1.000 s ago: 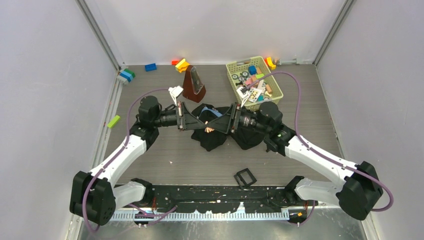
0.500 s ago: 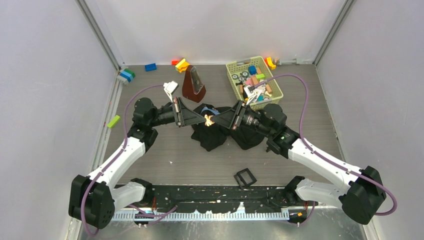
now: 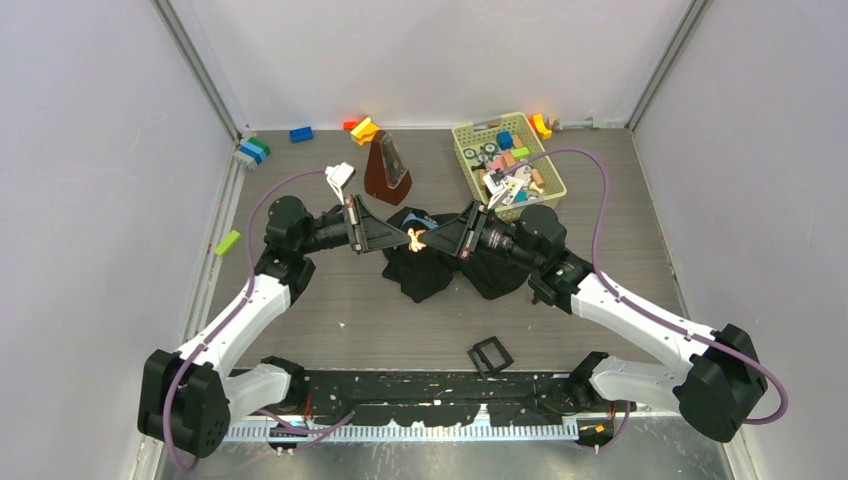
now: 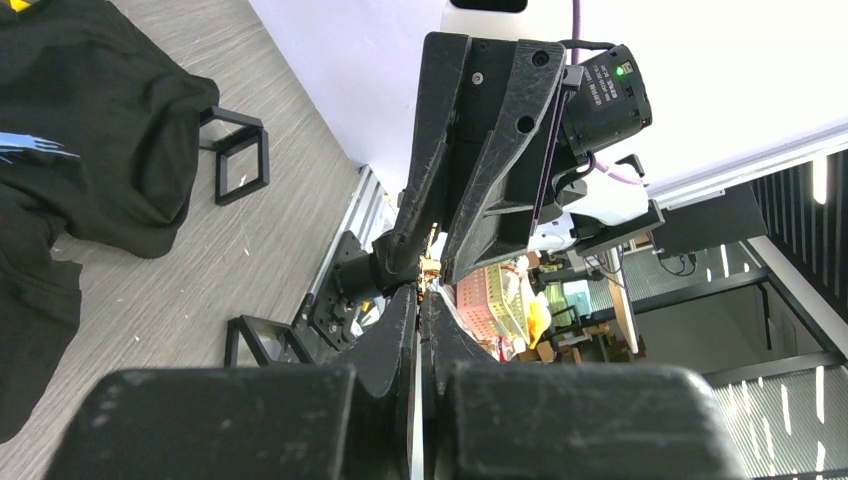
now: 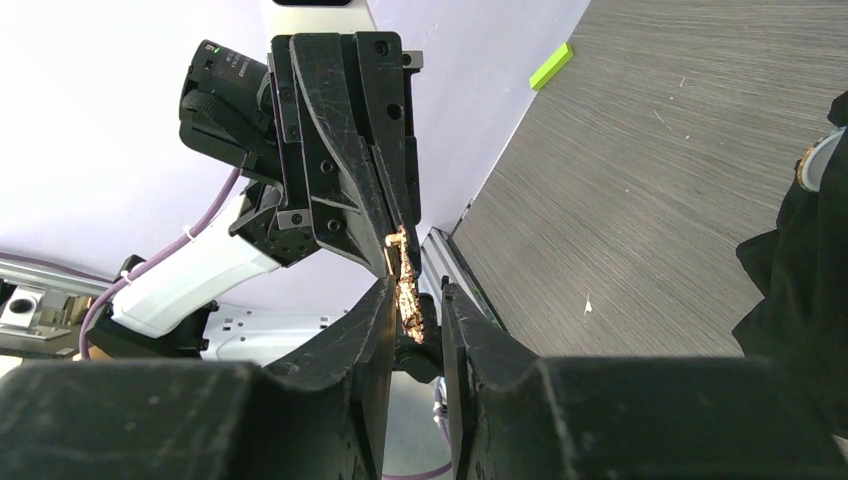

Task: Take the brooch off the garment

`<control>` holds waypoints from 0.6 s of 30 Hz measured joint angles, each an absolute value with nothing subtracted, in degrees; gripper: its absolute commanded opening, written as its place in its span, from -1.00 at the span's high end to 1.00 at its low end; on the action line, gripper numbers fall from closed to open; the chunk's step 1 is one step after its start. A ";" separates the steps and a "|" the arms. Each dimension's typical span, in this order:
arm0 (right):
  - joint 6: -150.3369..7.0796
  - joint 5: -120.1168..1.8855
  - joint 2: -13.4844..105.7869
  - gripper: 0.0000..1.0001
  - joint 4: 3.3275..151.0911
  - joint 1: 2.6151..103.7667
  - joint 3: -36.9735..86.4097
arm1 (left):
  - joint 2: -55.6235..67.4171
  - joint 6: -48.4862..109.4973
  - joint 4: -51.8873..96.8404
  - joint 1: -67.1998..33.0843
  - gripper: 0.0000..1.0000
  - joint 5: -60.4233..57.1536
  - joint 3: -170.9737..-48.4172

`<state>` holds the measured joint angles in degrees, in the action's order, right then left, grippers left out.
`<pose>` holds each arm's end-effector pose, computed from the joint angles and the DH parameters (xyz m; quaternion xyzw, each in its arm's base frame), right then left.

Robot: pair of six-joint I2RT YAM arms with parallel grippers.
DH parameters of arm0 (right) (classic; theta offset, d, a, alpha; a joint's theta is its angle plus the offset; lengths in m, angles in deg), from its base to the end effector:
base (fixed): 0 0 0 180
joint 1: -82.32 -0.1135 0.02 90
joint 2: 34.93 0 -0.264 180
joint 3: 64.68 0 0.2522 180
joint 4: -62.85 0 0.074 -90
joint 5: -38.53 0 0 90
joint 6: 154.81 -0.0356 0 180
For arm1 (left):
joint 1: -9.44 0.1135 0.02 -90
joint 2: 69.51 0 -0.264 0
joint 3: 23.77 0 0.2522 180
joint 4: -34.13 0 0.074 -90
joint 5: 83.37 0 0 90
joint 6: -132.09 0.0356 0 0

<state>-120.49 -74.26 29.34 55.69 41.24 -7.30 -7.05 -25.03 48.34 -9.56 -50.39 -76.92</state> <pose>0.1889 0.1829 0.3216 -0.0510 0.7037 0.6120 0.3573 0.2171 -0.1063 0.3148 0.0788 0.6860 -0.6778 0.2526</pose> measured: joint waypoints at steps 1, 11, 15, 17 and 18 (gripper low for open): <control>-120.49 -74.26 29.34 0.43 55.73 41.24 -7.30 | -7.05 -25.03 48.32 -9.56 1.00 -50.39 -76.92; -118.51 -72.23 29.34 0.47 60.67 41.15 -5.25 | -7.01 -24.76 47.53 -9.56 1.00 -49.91 -76.92; -117.08 -70.54 29.34 0.45 63.38 40.76 -4.13 | -6.97 -24.44 46.72 -9.56 1.00 -49.54 -76.92; -116.54 -69.82 29.34 0.40 64.38 40.58 -3.83 | -6.97 -23.91 46.20 -9.56 1.00 -49.34 -76.92; -116.32 -69.43 29.34 0.38 64.80 40.49 -3.76 | -6.97 -23.67 45.96 -9.56 1.00 -49.27 -76.92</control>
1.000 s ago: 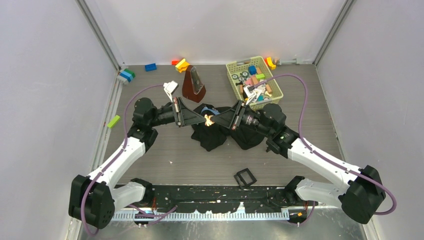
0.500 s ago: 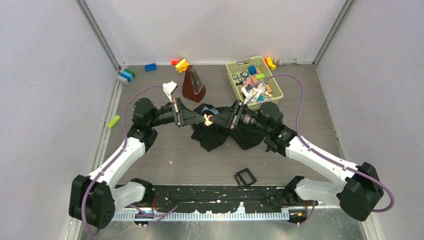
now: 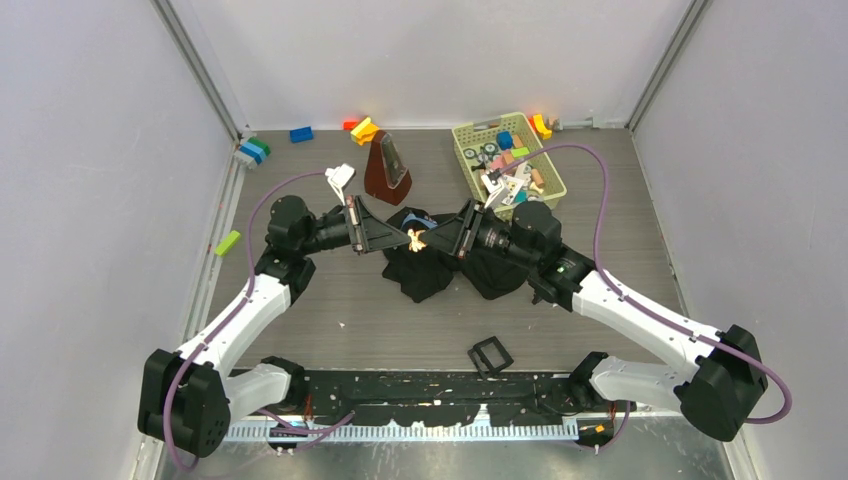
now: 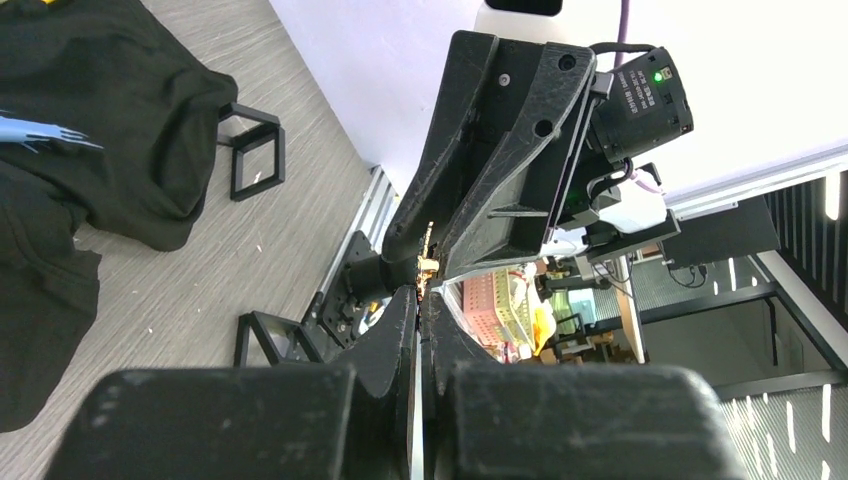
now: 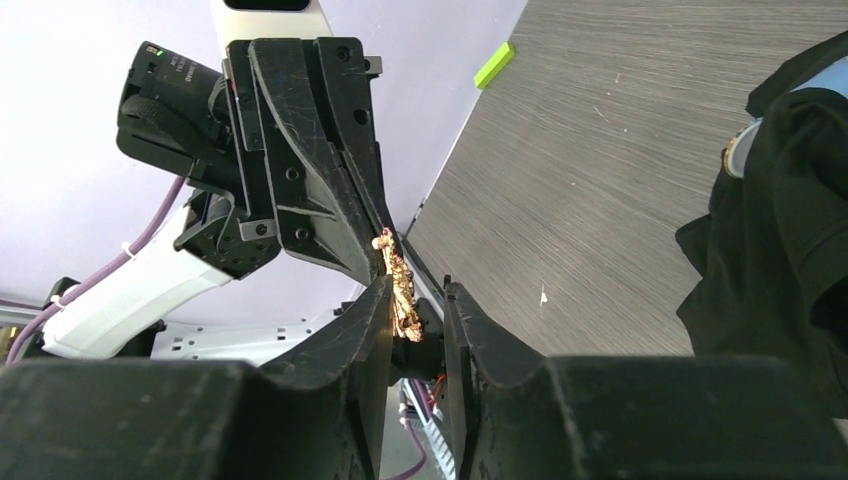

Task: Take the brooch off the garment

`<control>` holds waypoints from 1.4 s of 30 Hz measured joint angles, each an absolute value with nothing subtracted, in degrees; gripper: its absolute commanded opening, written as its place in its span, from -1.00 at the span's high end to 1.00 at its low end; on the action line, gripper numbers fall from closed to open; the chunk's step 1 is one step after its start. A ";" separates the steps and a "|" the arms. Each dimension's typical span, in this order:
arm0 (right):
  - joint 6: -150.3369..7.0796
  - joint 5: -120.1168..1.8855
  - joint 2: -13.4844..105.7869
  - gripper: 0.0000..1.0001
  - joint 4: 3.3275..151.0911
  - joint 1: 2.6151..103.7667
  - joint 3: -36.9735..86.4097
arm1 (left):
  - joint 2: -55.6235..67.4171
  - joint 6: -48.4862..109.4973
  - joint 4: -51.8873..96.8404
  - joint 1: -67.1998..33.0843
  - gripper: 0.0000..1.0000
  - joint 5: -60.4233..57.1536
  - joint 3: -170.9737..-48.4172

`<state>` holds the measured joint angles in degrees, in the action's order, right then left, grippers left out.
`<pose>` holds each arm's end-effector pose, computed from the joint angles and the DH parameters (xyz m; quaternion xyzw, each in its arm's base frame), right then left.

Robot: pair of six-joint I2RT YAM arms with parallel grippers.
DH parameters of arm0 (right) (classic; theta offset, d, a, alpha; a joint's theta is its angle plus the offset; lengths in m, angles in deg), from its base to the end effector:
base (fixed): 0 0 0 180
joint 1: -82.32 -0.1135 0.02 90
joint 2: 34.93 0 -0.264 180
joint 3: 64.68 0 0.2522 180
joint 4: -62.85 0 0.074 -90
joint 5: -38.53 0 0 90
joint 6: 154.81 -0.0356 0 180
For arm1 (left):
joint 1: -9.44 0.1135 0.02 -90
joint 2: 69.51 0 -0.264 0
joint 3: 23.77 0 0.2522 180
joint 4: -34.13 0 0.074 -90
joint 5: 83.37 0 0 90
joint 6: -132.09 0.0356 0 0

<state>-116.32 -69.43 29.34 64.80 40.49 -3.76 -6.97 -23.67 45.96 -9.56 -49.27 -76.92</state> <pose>0.1898 0.1846 0.3266 -0.0432 0.7363 0.5632 0.3727 0.2182 -0.1063 0.3106 0.0681 0.6953 -0.6694 0.2525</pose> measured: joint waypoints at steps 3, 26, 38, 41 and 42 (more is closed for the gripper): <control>-115.90 -68.58 29.36 0.29 65.46 40.39 -3.72 | -6.97 -23.28 45.34 -9.56 1.00 -49.01 -76.92; -109.94 -55.24 26.04 -0.51 84.08 40.71 -5.36 | -6.83 4.46 -0.62 -11.70 1.00 -25.89 -87.50; -105.89 -47.57 23.02 -0.86 112.25 32.93 -3.98 | -4.76 17.09 -7.66 -21.26 1.00 -7.11 -87.50; -107.58 -43.14 23.26 -0.68 117.34 21.89 -3.74 | -2.94 19.06 -4.29 -21.80 1.00 -4.49 -84.75; -108.32 -41.61 23.99 -0.60 118.79 18.99 -3.50 | -2.29 19.69 -3.11 -21.82 1.00 -3.83 -83.90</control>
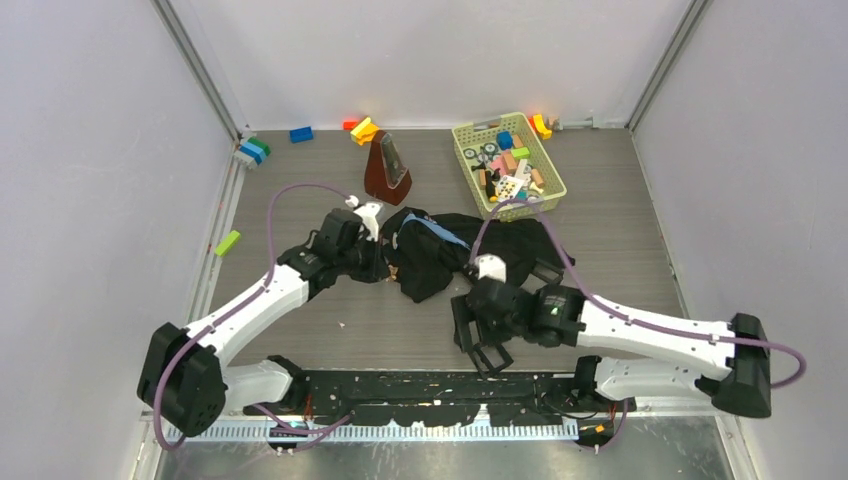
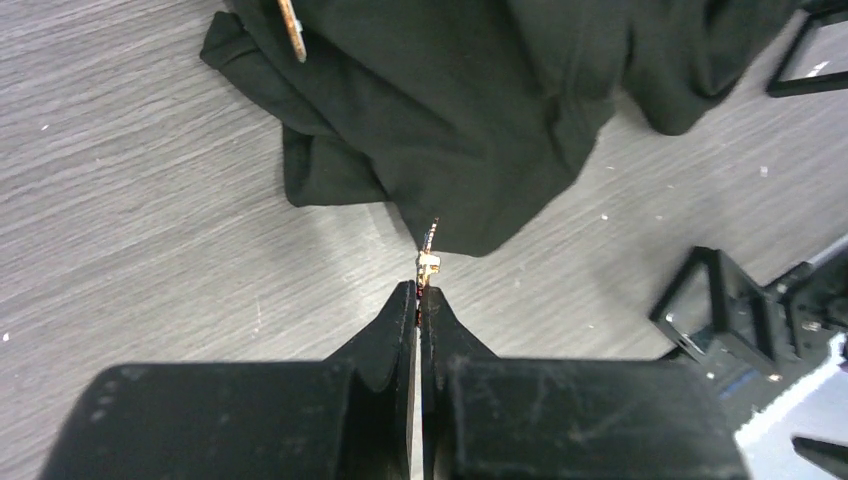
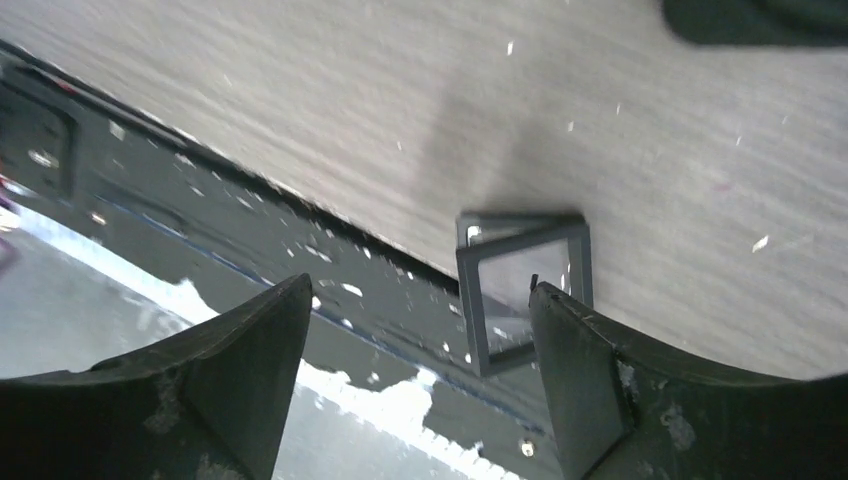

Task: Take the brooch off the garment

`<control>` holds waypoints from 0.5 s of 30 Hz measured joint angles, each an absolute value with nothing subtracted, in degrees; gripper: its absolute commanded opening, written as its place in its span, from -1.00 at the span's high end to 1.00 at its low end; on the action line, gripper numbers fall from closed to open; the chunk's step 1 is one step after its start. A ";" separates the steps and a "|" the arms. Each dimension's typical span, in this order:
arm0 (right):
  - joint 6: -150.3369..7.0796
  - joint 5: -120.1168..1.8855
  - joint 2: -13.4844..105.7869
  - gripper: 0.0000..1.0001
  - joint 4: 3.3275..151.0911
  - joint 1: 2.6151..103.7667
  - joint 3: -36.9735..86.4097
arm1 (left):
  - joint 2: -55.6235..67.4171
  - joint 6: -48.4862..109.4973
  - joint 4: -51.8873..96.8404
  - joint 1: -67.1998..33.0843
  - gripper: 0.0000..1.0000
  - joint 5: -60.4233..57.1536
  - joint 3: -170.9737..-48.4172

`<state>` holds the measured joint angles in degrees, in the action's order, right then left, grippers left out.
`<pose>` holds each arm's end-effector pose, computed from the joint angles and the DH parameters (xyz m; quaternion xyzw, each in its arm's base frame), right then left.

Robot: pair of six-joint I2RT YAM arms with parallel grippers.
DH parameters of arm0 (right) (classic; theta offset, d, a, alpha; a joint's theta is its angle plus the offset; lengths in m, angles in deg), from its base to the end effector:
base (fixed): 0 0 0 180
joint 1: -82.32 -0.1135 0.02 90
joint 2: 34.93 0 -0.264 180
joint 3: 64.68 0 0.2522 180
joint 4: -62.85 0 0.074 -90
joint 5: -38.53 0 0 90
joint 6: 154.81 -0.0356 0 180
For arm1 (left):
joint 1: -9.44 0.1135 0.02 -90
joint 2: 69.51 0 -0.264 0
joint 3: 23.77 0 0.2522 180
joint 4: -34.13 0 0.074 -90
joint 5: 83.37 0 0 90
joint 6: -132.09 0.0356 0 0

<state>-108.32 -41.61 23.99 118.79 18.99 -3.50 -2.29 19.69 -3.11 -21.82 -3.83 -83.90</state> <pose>0.0954 0.1763 0.2617 -0.1365 0.9372 0.2007 0.2506 0.2070 -0.1332 0.2496 0.1062 0.9123 -0.2494 0.3069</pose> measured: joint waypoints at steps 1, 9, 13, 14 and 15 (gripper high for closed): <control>-109.30 -39.66 25.12 -0.56 120.64 15.69 -3.06 | -1.70 20.24 -1.60 -21.85 1.00 -3.29 -82.85; -116.52 -27.03 39.48 -0.15 131.60 1.17 2.45 | -4.87 22.47 9.02 -21.87 1.00 -3.99 -73.34; -118.00 -24.30 44.53 -0.07 133.47 -0.49 4.39 | -10.51 22.97 11.73 -21.96 1.00 -4.14 -70.45; -118.27 -23.84 45.51 -0.07 133.82 -0.66 4.81 | -11.27 23.02 12.27 -21.96 1.00 -4.14 -70.26; -118.51 -23.42 46.37 -0.05 133.98 -0.82 5.03 | -11.95 23.02 12.89 -21.93 1.00 -4.16 -70.10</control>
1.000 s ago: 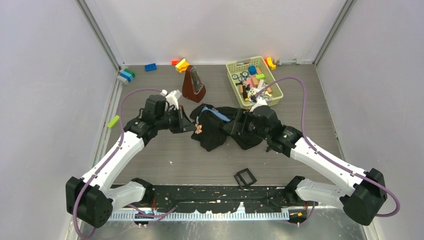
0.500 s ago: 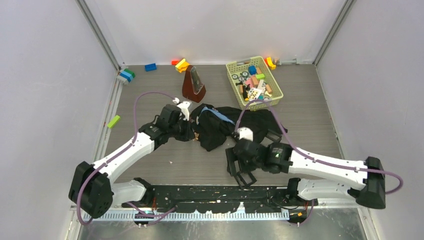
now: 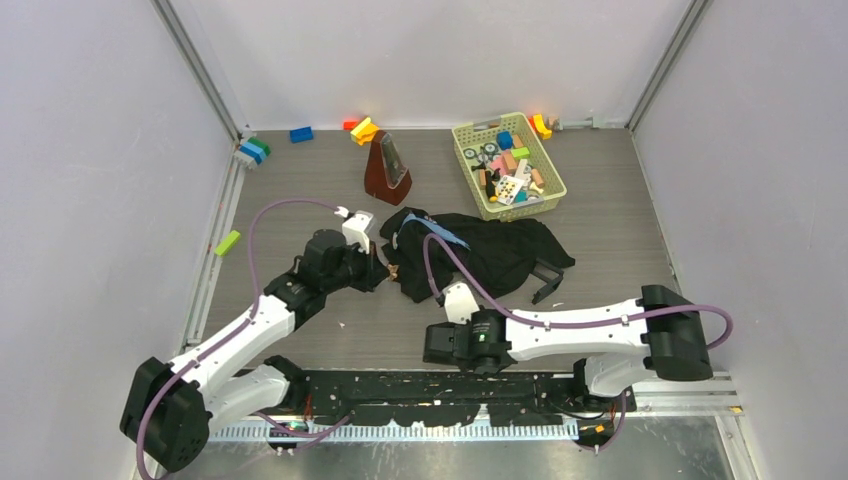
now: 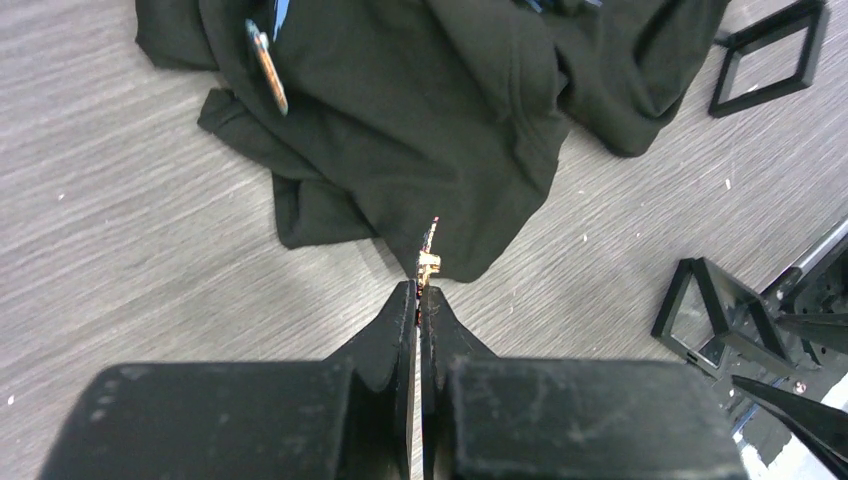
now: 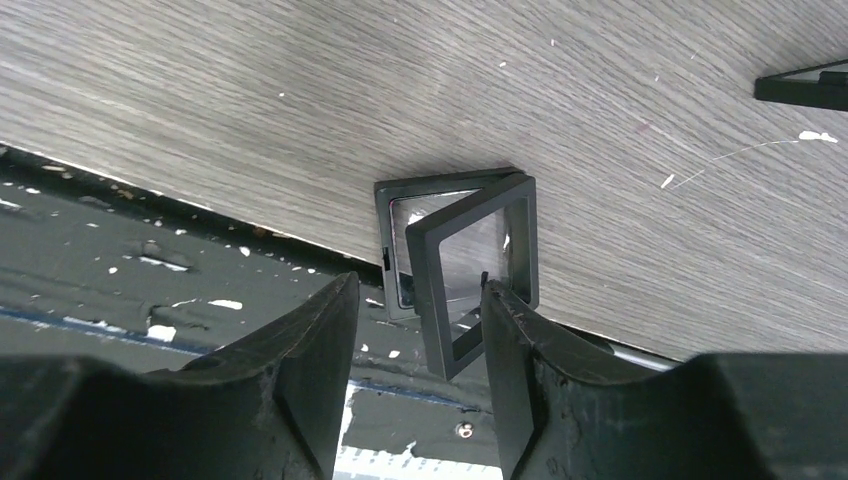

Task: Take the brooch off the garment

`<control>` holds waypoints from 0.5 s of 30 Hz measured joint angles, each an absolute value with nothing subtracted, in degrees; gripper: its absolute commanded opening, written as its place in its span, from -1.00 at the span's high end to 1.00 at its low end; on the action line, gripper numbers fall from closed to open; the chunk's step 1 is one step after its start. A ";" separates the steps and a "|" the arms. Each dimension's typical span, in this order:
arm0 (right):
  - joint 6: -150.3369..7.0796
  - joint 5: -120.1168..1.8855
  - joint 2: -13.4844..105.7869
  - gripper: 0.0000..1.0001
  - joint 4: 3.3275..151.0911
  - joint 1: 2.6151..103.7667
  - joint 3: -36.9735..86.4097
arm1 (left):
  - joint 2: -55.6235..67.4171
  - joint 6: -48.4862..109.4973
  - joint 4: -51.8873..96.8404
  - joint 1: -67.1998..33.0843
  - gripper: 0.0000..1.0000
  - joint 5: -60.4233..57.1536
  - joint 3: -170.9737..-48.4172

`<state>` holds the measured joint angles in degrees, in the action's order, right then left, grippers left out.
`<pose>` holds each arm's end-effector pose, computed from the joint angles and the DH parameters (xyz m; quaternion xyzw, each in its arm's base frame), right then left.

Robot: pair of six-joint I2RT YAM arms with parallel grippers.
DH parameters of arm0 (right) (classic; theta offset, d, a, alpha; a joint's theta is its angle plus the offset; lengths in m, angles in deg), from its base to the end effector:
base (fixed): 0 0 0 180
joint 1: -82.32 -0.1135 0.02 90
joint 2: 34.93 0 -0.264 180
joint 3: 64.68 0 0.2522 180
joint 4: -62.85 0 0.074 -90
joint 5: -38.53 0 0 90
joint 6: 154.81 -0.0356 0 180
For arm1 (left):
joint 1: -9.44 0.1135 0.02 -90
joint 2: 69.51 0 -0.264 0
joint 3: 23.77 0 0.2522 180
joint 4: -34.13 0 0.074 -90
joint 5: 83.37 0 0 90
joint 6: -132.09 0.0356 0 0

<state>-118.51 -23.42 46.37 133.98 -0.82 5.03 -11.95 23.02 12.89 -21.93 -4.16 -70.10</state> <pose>0.0453 0.2368 0.2192 -0.2311 0.9404 -0.0317 0.2476 0.1824 -0.1190 0.2287 0.1385 0.8628 -0.2787 0.3983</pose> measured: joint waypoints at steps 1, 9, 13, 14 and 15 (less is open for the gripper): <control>-118.70 -23.05 47.13 -0.04 134.06 -0.90 5.16 | -12.36 23.04 13.43 -21.93 1.00 -4.25 -70.06; -119.75 -21.80 51.39 -0.04 135.03 -1.12 5.16 | -12.52 23.04 14.59 -21.96 1.00 -4.97 -70.06; -120.69 -22.18 51.26 -0.12 134.70 -1.58 4.24 | -12.52 23.06 14.59 -21.96 1.00 -5.08 -70.06; -120.78 -22.44 50.96 -0.12 134.48 -1.78 3.61 | -12.52 23.04 14.61 -21.96 1.00 -5.10 -70.06; -120.87 -22.74 50.48 -0.12 134.22 -1.95 2.84 | -12.52 23.06 14.61 -21.96 1.00 -5.14 -70.06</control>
<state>-120.87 -22.74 50.48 134.22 -1.95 2.84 -12.52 23.06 14.61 -21.96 -5.14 -70.06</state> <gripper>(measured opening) 0.556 0.013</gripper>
